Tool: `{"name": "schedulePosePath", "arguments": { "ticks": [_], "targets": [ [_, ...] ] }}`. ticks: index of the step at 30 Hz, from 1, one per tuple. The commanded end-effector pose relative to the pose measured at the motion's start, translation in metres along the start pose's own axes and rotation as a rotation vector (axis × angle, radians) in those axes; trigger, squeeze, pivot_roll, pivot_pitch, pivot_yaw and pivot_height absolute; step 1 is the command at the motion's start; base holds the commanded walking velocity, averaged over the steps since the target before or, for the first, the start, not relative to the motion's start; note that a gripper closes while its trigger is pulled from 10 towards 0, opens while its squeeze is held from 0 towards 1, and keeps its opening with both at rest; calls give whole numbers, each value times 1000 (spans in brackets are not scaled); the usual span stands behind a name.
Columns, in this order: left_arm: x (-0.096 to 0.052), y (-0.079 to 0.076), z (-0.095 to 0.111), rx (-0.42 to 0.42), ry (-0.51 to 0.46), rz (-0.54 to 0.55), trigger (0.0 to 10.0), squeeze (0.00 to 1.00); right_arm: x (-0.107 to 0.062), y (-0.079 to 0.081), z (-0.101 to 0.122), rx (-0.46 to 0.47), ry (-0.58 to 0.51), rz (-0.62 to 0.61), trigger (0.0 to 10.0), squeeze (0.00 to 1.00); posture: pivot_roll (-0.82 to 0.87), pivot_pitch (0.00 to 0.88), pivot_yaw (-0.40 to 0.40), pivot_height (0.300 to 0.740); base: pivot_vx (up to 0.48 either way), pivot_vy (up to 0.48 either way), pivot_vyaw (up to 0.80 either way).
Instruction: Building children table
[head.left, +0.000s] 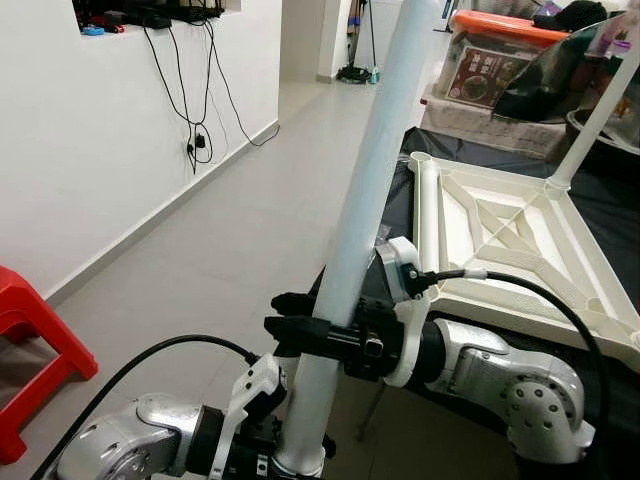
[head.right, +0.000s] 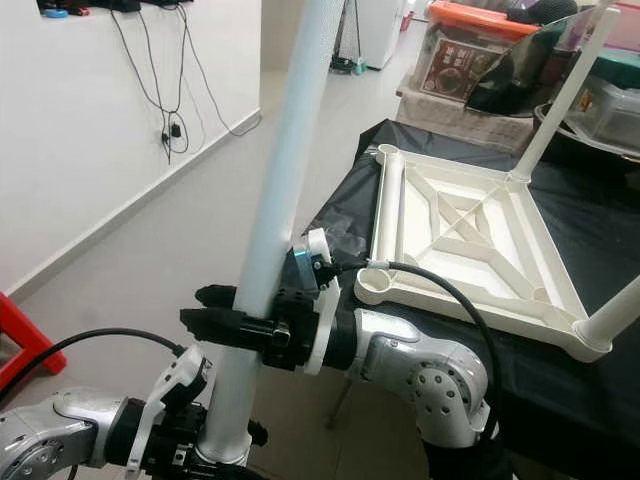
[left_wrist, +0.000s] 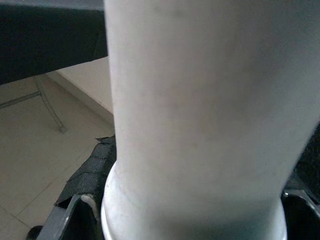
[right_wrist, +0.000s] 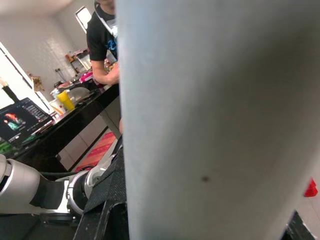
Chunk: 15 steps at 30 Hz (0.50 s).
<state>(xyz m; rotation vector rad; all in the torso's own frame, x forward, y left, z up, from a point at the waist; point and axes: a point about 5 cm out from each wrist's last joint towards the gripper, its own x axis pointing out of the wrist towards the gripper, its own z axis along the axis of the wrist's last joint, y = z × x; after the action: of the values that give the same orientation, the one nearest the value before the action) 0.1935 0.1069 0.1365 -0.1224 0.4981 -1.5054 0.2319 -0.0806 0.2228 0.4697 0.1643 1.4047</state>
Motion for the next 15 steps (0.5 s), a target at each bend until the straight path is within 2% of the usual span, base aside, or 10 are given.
{"name": "schedulePosePath", "arguments": {
  "ticks": [1,9,10,11,15],
  "targets": [
    [1,-3,-3,-37,6,-14,10000,0,2,7,1,-28,11,20,0,0,105,72,-91,740,0,0,0],
    [2,1,-7,-35,40,61,10000,0,0,4,2,-29,-1,1,0,0,109,69,-90,740,0,0,0],
    [3,3,-6,-29,13,95,10000,1000,-1,4,3,-33,-7,-4,0,0,111,60,-94,740,0,0,0],
    [3,3,-6,-29,13,95,10000,1000,-1,4,3,-33,-7,-4,0,0,111,60,-94,740,0,0,0],
    [2,11,-8,-27,-44,207,10000,1000,-12,-3,13,-64,-23,-51,0,0,111,41,-91,740,0,0,0]
  ]
}}
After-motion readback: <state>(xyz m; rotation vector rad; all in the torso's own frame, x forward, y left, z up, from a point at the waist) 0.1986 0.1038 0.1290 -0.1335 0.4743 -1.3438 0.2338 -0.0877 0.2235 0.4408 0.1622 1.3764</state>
